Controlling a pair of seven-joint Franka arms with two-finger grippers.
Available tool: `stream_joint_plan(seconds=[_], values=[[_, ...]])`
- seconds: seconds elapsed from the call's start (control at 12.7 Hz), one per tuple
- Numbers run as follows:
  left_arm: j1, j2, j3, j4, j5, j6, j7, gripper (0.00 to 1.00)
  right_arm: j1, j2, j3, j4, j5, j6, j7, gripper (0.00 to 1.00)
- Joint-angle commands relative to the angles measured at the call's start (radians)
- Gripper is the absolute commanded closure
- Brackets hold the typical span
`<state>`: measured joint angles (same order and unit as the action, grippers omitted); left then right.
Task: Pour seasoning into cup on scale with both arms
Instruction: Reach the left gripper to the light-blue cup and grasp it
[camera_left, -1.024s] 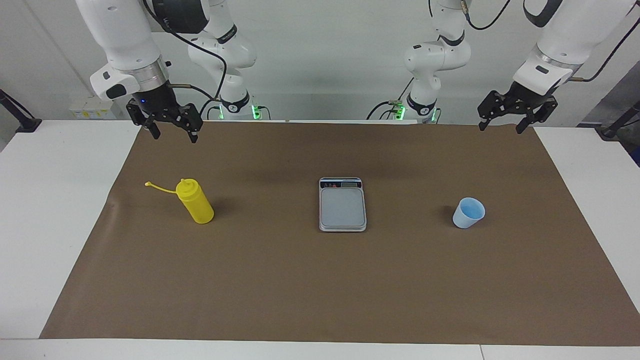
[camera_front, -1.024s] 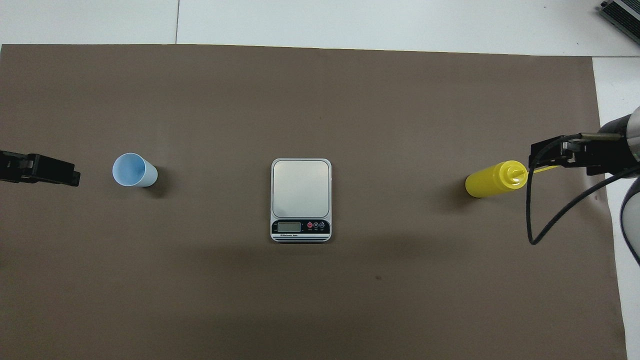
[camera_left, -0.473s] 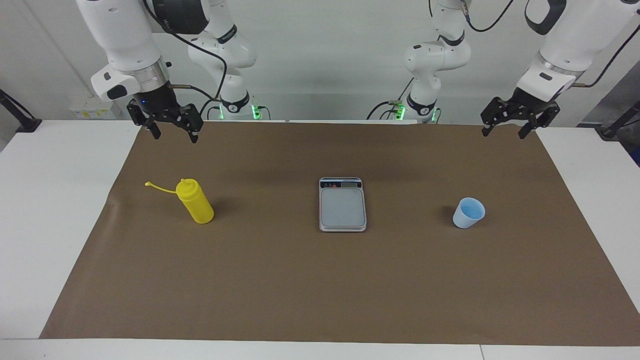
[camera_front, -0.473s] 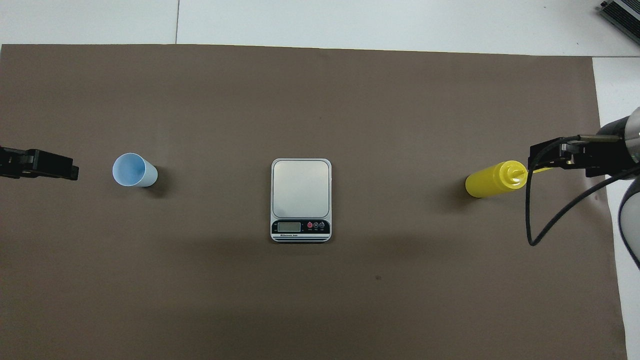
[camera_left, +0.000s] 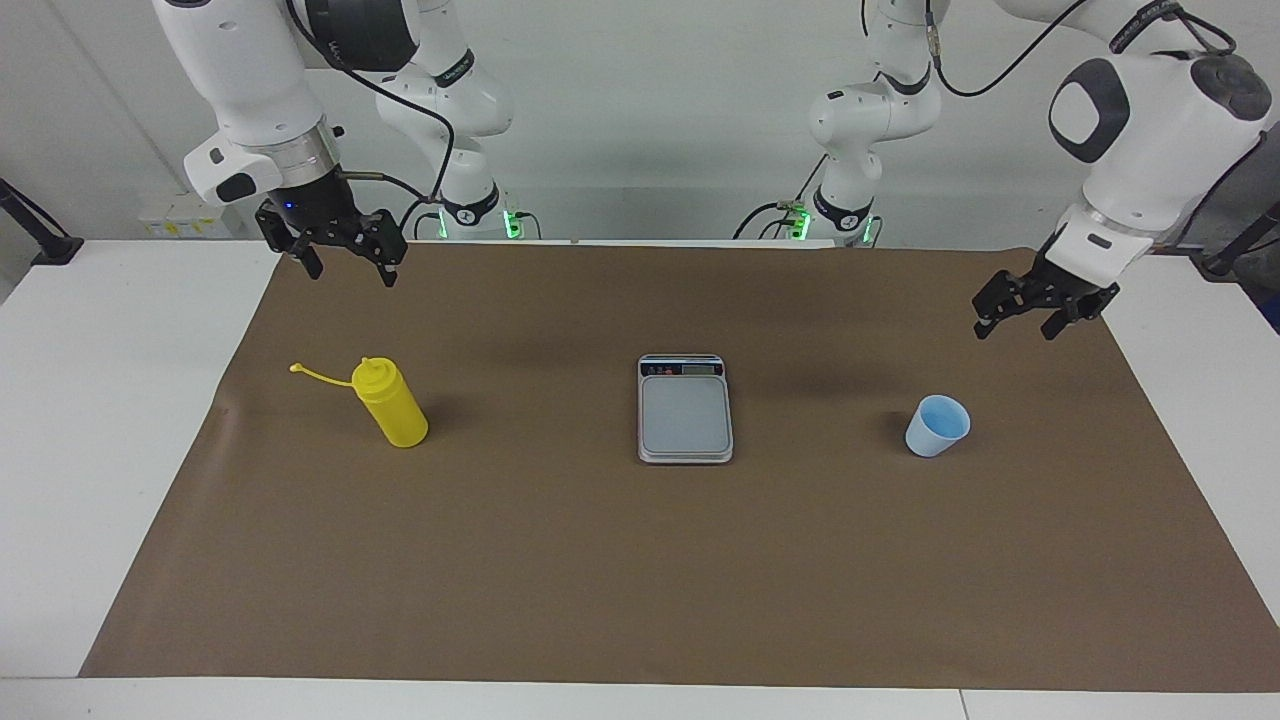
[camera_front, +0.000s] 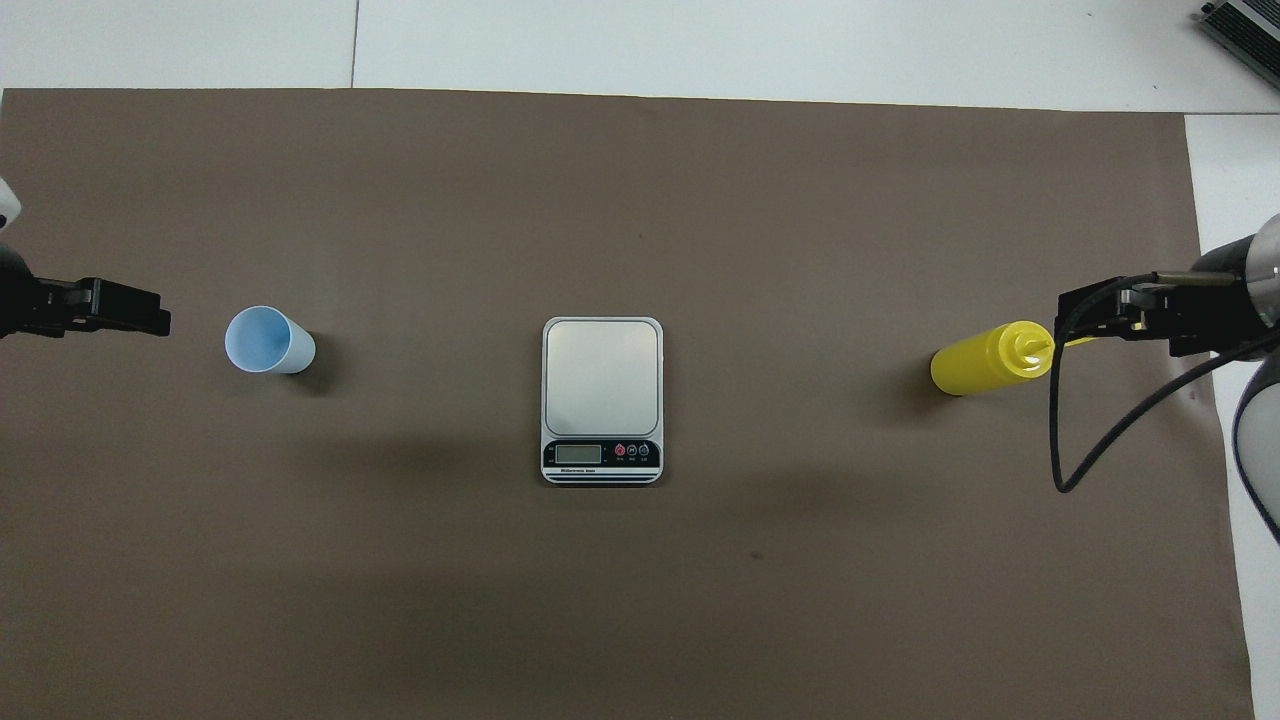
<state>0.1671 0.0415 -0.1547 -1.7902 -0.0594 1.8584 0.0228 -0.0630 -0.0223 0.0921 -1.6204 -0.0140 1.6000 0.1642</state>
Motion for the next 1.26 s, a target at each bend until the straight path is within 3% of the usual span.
stream_joint_plan(seconds=[0.0,0.47,1.18], values=[[0.011,0.040,-0.006,-0.067,-0.010,0.118,-0.041,0.00,-0.014,-0.030,0.006,-0.038,0.005,0.028,0.000,0.00],[0.020,0.063,-0.008,-0.221,-0.010,0.318,-0.194,0.00,-0.015,-0.035,0.005,-0.047,0.005,0.028,-0.002,0.00],[0.023,0.117,-0.006,-0.282,-0.010,0.418,-0.257,0.00,-0.017,-0.036,0.005,-0.050,0.005,0.049,-0.002,0.00]])
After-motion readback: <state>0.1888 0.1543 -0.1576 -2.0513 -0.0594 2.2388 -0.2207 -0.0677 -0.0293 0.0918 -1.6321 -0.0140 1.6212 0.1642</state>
